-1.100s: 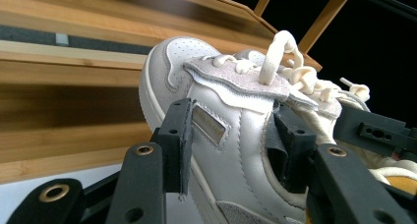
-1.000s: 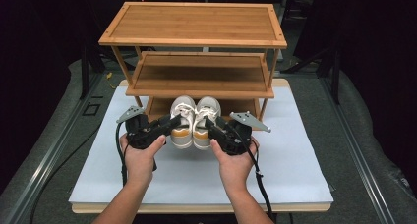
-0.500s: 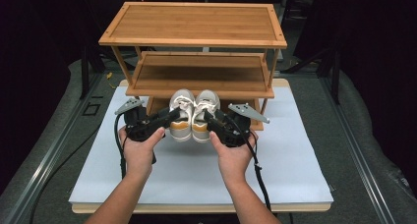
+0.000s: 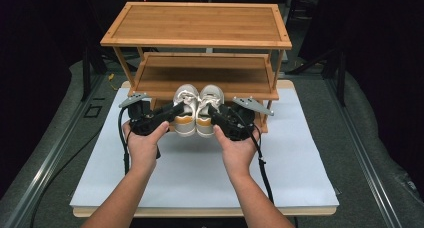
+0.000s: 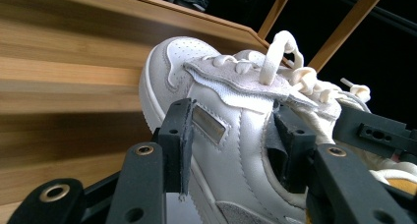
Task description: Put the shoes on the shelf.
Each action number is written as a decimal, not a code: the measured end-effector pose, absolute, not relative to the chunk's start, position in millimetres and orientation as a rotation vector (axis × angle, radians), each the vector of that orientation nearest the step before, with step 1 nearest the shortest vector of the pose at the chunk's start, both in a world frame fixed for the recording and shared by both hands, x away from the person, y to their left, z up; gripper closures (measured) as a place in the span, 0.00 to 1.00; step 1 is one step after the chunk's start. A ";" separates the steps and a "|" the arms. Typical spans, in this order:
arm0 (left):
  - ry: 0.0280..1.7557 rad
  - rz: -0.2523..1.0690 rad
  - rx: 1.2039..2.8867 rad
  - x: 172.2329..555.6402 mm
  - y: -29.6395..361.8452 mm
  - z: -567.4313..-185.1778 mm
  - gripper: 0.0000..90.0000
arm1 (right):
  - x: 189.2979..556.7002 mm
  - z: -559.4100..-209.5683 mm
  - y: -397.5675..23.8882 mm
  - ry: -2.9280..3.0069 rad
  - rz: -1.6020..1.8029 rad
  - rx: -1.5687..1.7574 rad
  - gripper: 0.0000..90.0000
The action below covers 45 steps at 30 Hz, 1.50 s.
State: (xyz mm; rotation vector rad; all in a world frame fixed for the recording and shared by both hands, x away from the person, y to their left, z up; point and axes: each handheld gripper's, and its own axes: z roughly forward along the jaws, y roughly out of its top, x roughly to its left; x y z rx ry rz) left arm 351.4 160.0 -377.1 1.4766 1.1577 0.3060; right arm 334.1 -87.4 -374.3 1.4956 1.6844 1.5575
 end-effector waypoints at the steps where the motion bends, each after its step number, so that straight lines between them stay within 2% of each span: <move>1: 1.158 0.306 1.477 351.4 160.0 -377.1 0.63 | 334.1 -374.3 -87.4 1.684 1.557 1.496 0.65; 45: 1.188 0.289 1.507 416.7 154.9 -365.6 0.63 | 397.0 -368.0 -91.0 1.687 1.548 1.533 0.65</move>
